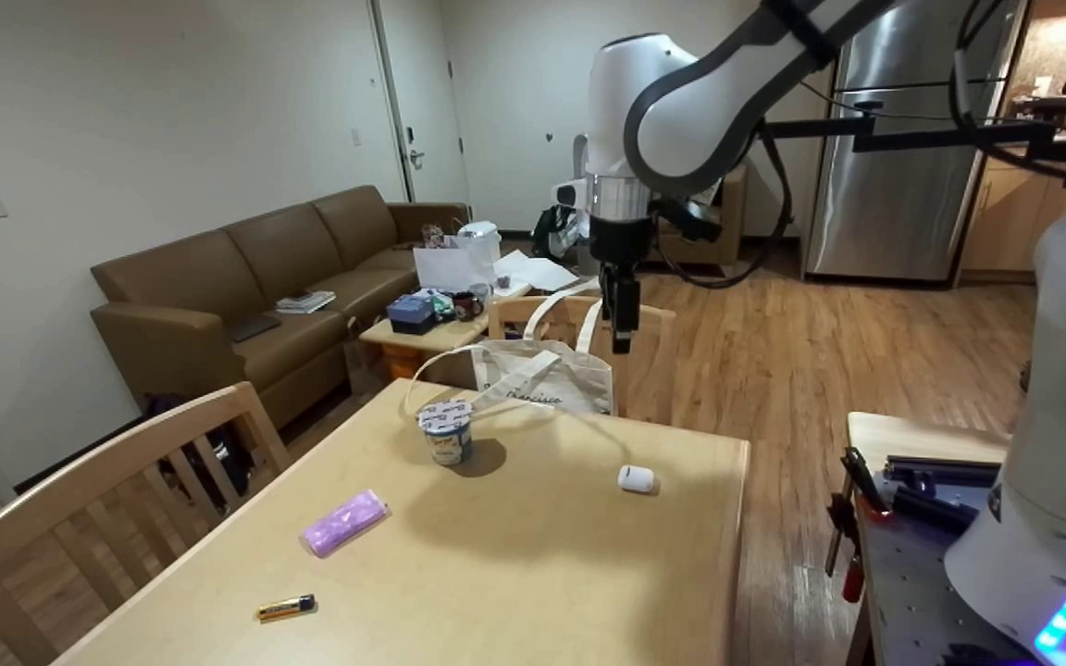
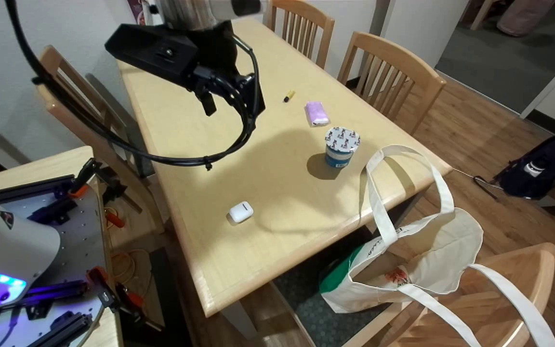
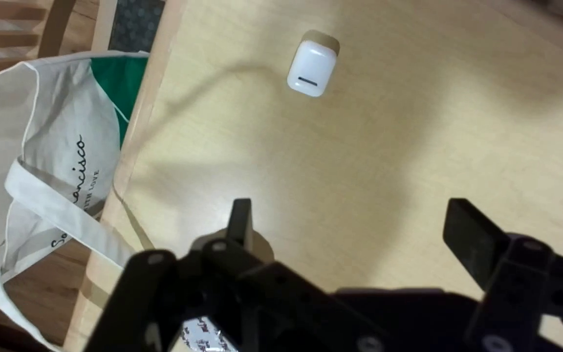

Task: Place the white object on top of the yoghurt container

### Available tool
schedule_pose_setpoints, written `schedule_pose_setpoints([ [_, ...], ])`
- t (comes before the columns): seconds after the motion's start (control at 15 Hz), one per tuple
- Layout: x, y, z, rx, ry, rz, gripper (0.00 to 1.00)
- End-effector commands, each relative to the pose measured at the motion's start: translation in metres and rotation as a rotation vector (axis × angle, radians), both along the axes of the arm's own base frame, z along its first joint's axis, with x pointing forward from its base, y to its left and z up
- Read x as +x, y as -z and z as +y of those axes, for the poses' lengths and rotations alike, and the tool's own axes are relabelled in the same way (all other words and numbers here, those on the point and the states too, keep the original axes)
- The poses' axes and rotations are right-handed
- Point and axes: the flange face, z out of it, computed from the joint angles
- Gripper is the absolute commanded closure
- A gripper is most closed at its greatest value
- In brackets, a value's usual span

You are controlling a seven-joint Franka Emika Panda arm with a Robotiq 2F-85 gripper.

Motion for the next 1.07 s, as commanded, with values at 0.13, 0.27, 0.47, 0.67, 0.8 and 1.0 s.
schedule_pose_setpoints([
  [0.13,0.058,0.072,0.016,-0.024,0.125,0.105,0.0],
  [0.27,0.074,0.09,0.028,-0.032,0.134,0.131,0.0],
  [0.47,0.065,0.069,0.042,0.049,-0.002,0.142,0.0],
  [0.67,0.071,0.083,0.047,0.023,0.025,0.146,0.0],
  [0.8,0.072,0.078,0.047,0.038,0.057,0.124,0.0],
  [1.0,0.079,0.115,0.048,0.096,0.162,0.18,0.0],
])
